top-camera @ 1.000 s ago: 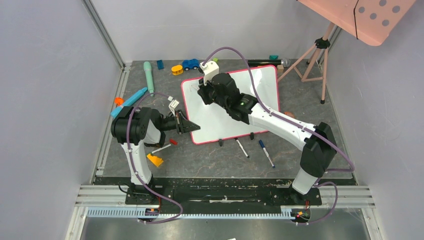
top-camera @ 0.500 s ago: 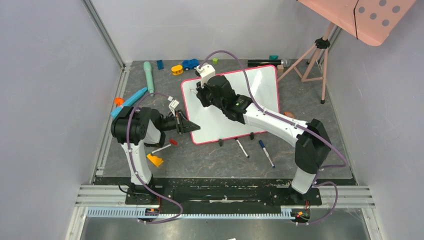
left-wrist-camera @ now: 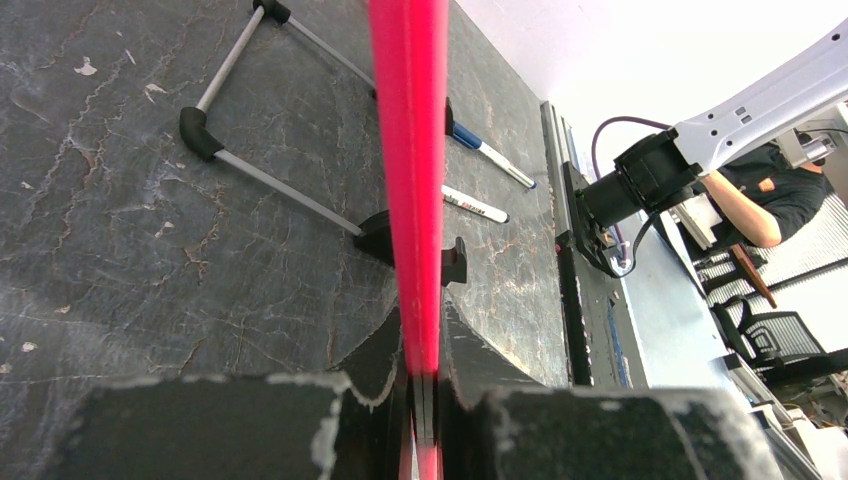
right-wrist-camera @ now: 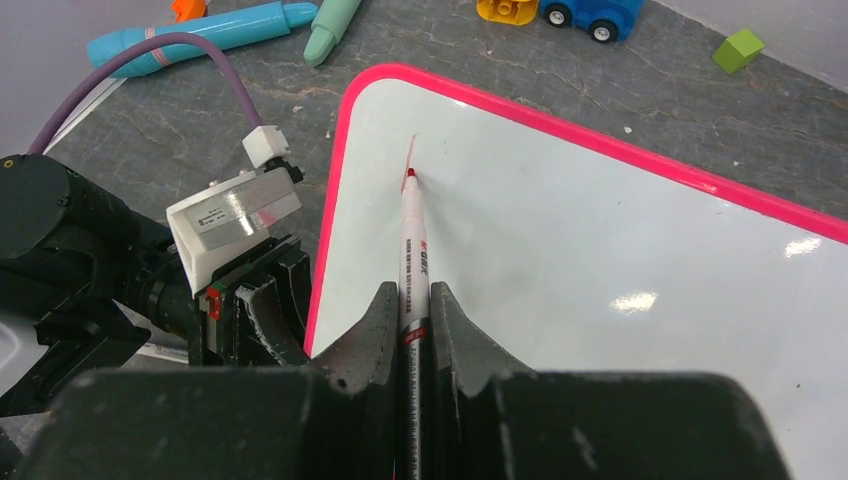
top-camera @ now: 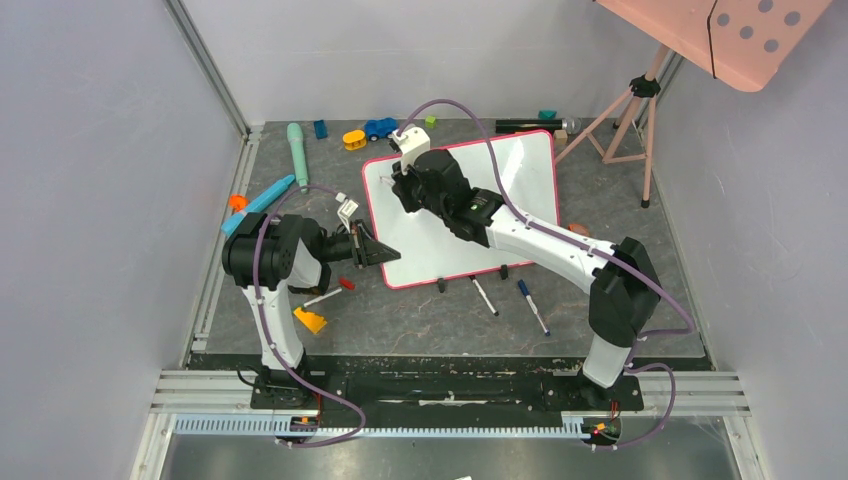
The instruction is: Write a sentence on the whiteboard
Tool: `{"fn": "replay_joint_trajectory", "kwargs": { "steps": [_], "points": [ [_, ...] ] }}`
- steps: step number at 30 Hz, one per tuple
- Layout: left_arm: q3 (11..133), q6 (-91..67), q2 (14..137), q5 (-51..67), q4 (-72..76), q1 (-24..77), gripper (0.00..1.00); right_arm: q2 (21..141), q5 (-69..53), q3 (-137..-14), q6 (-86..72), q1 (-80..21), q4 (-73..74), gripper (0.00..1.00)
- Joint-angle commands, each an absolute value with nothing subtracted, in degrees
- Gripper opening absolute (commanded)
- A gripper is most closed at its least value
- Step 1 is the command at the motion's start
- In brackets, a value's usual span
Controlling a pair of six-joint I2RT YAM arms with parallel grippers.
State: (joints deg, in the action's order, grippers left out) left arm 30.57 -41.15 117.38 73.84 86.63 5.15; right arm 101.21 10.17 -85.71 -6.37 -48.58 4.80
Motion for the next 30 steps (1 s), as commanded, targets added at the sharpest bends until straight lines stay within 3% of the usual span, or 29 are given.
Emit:
{"fn": "replay_joint_trajectory", "kwargs": {
  "steps": [1,30],
  "points": [
    [29.88,-37.8,117.63,74.34,89.21,5.71,0.02,101.53,13.38,-88.07,-5.67,-48.25,4.86,0.0],
    [29.88,-37.8,117.69,74.3,89.24,5.79,0.02,98.83,18.44,-86.68,-5.71,-47.91,8.27,0.0]
  ]
}}
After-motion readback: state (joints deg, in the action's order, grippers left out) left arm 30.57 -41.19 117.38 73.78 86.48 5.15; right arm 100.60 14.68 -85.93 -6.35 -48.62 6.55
